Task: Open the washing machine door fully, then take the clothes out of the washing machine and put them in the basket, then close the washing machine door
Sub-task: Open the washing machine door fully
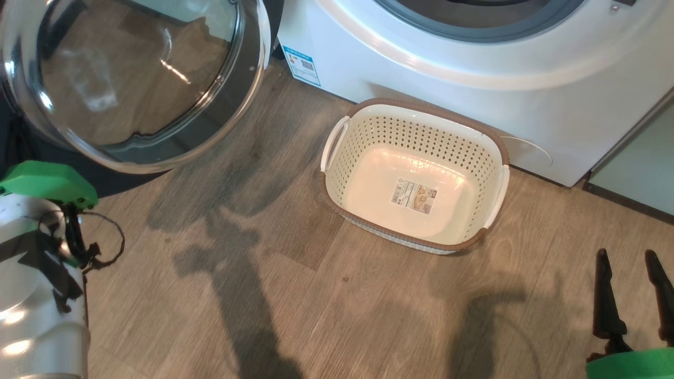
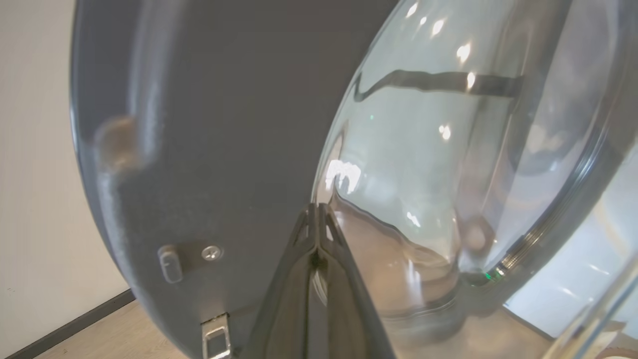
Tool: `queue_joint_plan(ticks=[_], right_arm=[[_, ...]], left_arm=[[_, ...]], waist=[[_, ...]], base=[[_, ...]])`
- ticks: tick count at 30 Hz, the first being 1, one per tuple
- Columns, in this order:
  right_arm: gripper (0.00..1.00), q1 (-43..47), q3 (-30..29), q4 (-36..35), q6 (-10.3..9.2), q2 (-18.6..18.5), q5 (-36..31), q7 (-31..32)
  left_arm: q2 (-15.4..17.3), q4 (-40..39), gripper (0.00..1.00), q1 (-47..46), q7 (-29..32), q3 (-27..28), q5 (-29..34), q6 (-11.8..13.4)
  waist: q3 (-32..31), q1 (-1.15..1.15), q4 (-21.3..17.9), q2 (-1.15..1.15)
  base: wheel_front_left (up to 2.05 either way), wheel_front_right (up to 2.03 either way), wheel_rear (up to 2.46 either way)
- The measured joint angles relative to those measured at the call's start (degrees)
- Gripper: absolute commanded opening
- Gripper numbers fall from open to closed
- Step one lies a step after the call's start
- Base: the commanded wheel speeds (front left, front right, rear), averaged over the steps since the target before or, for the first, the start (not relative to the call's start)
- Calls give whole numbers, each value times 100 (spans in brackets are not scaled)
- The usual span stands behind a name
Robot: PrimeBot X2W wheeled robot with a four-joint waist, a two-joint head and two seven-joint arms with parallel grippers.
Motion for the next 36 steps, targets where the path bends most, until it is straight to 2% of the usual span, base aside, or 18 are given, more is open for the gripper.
queue_joint_plan(ticks=[11, 17, 18, 26, 31, 36], right_arm=[[100, -90, -26, 32, 0, 8, 1, 0], [100, -100, -91, 42, 0, 34, 3, 0], [100, -115, -127, 42, 0, 44, 8, 0], [100, -213, -130, 68, 0, 64, 105, 0], [100, -205, -111, 78, 0, 69, 245, 0], [100, -188, -11, 111, 0, 74, 300, 0]], left_arm=[[-194, -402, 0, 129, 0, 238, 123, -162], [-476, -1037, 0, 689, -1, 257, 224, -221], [-615, -1396, 0, 977, -1, 254, 260, -308], [-1006, -2577, 0, 2048, -3, 204, 240, -521], [-1047, -3257, 0, 2744, -3, -299, 153, -621], [-1049, -3526, 0, 3199, -3, -1037, -13, -666]], waist=[[-68, 0, 96, 0], [-165, 0, 104, 0], [-215, 0, 93, 0], [-414, -1, -40, 0], [-571, -1, -207, 0], [-726, -1, -443, 0]], base=[[0, 0, 0], [0, 0, 0], [0, 0, 0], [0, 0, 0], [0, 0, 0], [0, 0, 0]])
